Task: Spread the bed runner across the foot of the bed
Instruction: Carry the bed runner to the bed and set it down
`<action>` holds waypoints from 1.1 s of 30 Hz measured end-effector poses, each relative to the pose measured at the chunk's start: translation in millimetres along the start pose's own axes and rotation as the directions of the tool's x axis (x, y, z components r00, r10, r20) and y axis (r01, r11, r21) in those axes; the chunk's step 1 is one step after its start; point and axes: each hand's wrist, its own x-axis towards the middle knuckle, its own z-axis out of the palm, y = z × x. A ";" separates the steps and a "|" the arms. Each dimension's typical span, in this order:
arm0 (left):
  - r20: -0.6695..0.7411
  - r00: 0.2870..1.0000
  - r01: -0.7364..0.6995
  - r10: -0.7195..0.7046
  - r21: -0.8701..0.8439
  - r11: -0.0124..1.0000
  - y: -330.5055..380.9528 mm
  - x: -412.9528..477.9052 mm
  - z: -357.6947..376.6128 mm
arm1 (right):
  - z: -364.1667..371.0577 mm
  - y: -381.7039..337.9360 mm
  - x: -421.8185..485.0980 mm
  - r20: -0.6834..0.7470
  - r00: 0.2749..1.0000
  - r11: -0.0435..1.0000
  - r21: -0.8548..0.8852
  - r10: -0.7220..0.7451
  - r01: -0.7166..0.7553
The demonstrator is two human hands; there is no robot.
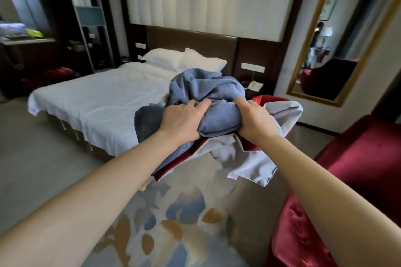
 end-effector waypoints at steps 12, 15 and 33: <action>-0.002 0.991 0.131 -0.131 0.099 0.986 -173.1 11.0 51.5 | 87.1 -102.5 146.6 0.000 0.987 0.985 0.060 -0.162 0.162; -0.002 0.986 0.164 -0.165 0.142 0.976 -213.7 17.1 67.8 | 114.4 -121.5 186.6 0.001 0.980 0.977 0.075 -0.201 0.201; -0.015 0.933 0.336 -0.359 0.387 0.858 -466.2 73.0 140.7 | 261.5 -256.7 447.6 -0.039 0.890 0.855 0.260 -0.455 0.449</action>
